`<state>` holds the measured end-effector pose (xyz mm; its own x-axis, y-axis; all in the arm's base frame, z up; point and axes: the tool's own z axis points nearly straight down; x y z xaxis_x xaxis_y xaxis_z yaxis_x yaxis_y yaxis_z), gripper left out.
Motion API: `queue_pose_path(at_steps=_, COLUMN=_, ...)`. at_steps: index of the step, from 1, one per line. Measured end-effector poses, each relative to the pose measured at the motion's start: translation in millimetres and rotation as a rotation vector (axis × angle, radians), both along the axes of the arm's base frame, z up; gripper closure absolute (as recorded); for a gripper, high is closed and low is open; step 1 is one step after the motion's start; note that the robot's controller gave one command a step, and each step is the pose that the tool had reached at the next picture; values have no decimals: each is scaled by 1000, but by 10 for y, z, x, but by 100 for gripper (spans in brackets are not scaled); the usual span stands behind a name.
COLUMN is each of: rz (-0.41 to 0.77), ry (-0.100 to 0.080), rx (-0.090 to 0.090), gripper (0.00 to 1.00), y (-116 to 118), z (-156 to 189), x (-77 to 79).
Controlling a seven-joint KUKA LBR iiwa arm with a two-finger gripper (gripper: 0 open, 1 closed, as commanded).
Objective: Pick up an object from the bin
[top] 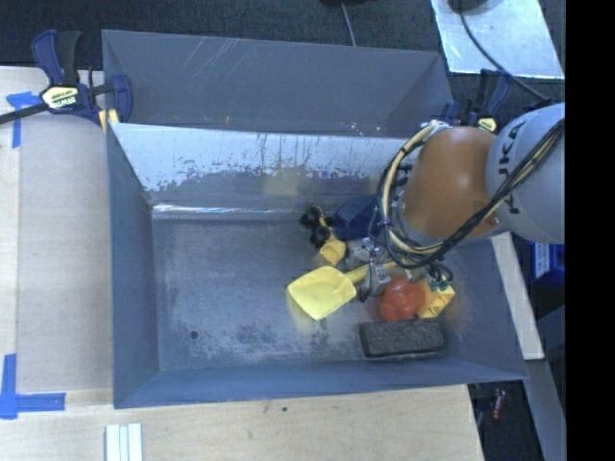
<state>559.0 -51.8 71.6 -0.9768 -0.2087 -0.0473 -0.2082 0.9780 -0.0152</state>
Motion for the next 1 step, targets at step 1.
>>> queue_pose_path(at_steps=1, rz=9, ry=1, rx=0, gripper=100, y=186, z=46, x=-10)
